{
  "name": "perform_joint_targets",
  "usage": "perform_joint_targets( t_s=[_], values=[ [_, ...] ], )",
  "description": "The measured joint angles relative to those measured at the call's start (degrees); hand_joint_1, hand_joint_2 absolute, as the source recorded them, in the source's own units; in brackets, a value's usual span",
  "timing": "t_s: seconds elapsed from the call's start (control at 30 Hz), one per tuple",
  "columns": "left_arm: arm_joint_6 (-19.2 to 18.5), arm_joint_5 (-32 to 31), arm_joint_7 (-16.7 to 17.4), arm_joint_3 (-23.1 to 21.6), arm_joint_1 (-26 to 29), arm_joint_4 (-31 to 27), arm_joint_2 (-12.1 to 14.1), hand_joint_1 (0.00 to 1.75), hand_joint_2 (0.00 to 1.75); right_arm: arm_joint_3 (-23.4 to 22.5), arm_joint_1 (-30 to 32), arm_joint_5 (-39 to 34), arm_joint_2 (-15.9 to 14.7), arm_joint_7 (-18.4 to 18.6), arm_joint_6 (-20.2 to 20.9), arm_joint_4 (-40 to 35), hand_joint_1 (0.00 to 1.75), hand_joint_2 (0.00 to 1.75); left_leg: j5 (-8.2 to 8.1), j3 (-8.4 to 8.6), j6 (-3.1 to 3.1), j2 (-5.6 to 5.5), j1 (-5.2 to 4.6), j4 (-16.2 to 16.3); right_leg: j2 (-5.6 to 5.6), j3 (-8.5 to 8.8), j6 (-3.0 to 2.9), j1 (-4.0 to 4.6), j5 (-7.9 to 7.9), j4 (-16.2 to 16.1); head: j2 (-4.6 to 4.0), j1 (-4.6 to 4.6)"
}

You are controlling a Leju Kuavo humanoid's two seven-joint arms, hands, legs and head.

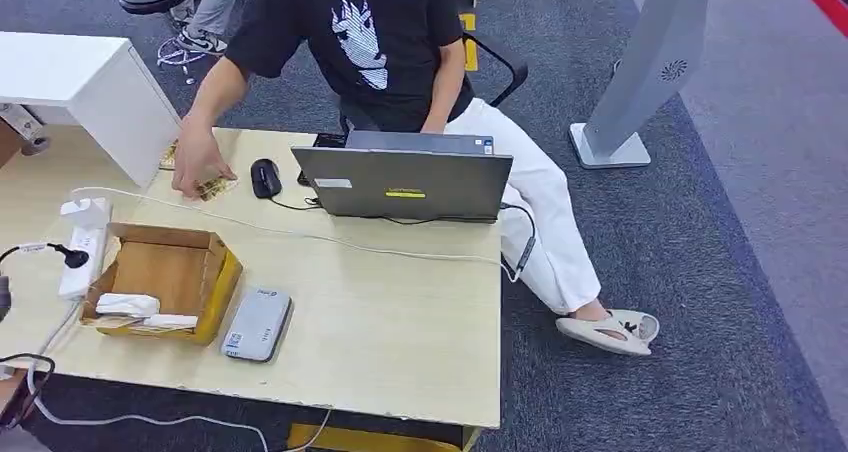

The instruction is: Pass the card to the sensor for recognition and then transmit it.

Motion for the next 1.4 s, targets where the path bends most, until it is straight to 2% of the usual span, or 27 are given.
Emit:
perform_joint_targets(
  t_s=[0.13, 0.37, 0.43, 0.53, 0.73, 1.0, 1.13, 1.4],
  values=[
    [1.38, -6.28, -0.11, -7.26, 0.62, -1.11, 0.29, 0.0, 1.75, -0.55, -0.15, 2.19, 0.0, -0.94, 2.58, 0.22, 0.0, 1.75, 0.0, 0.0, 0.01, -0.01, -0.01, 0.02, -0.01, -0.01, -0.01, -0.01, 0.01, 0.0, 0.0, -0.02],
    [5.62, -15.28, 3.21, -22.67, 1.41, 0.88, 2.12, 0.0, 1.75, -3.17, -1.2, 7.63, 0.0, -4.48, 8.09, 1.18, 0.0, 1.75, 0.0, 0.0, 0.01, -0.01, -0.03, 0.03, -0.01, -0.01, -0.01, -0.02, 0.02, 0.0, 0.0, 0.0],
    [8.08, -17.91, 3.17, -25.95, 1.69, 2.44, 2.88, 0.0, 1.75, -3.71, -1.32, 8.5, 0.0, -5.42, 8.78, 1.49, 0.0, 1.75, 0.0, -0.01, 0.01, -0.02, -0.03, 0.03, -0.01, 0.0, -0.01, -0.02, 0.02, 0.0, 0.0, 0.0],
    [9.49, -20.0, 4.74, -29.15, 2.05, 4.79, 3.84, 0.0, 1.75, -4.39, -1.42, 9.48, 0.0, -6.45, 9.22, 1.9, 0.0, 1.75, 0.0, -0.02, 0.01, 0.0, -0.03, 0.02, 0.0, -0.01, -0.01, -0.01, 0.01, 0.0, 0.0, 0.0],
    [12.61, -26.31, 8.15, -30.96, 2.63, 9.03, 4.9, 0.0, 1.75, -5.2, -1.49, 11.21, 0.0, -6.07, 9.88, 2.54, 0.0, 1.75, 0.0, -0.03, 0.01, -0.01, -0.02, 0.02, 0.0, -0.01, -0.01, -0.01, 0.01, 0.0, 0.0, 0.0],
    [14.32, -29.64, 9.79, -30.7, 2.84, 11.56, 5.49, 0.0, 1.75, -5.6, -1.52, 11.8, 0.0, -4.87, 10.29, 2.84, 0.0, 1.75, 0.0, -0.06, 0.01, -0.02, -0.02, 0.02, 0.0, 0.0, -0.01, -0.02, 0.01, 0.0, 0.0, 0.0],
    [14.95, -30.75, 9.86, -29.15, 2.86, 12.4, 5.44, 0.0, 1.75, -5.6, -1.51, 11.98, 0.0, -4.68, 11.23, 2.84, 0.0, 1.75, 0.0, -0.05, 0.01, -0.02, -0.02, 0.02, 0.0, 0.0, -0.01, -0.01, 0.01, 0.0, 0.0, 0.0],
    [15.08, -31.01, 9.33, -28.04, 3.96, 13.16, 5.29, 0.0, 1.75, -5.6, -1.42, 17.2, 0.0, -6.18, 12.98, 2.64, 0.0, 1.75, 0.0, -0.06, 0.01, -0.02, -0.02, 0.02, -0.01, 0.0, -0.01, -0.01, 0.01, 0.0, 0.0, 0.0]
  ],
)
